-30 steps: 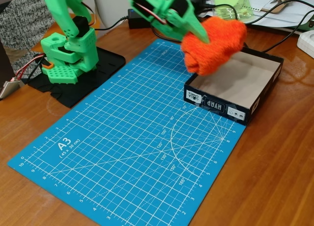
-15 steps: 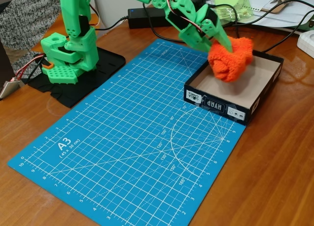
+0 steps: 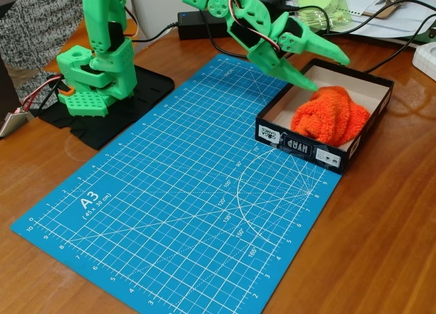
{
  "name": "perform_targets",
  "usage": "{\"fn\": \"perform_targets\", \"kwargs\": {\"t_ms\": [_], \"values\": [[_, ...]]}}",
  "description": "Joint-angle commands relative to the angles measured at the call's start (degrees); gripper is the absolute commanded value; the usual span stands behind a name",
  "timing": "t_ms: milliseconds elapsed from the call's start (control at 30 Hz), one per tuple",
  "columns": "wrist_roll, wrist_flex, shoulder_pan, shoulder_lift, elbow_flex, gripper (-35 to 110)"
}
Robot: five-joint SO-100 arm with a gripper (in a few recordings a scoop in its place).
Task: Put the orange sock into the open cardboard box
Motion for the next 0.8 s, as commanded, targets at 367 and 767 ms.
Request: {"fn": "perform_targets", "kwargs": {"t_ms": [367,767], "values": [[-14.41,38.14,15.56,58.45,32.52,0],[-17.14,42.1,22.94,104.68,70.22,0]]}}
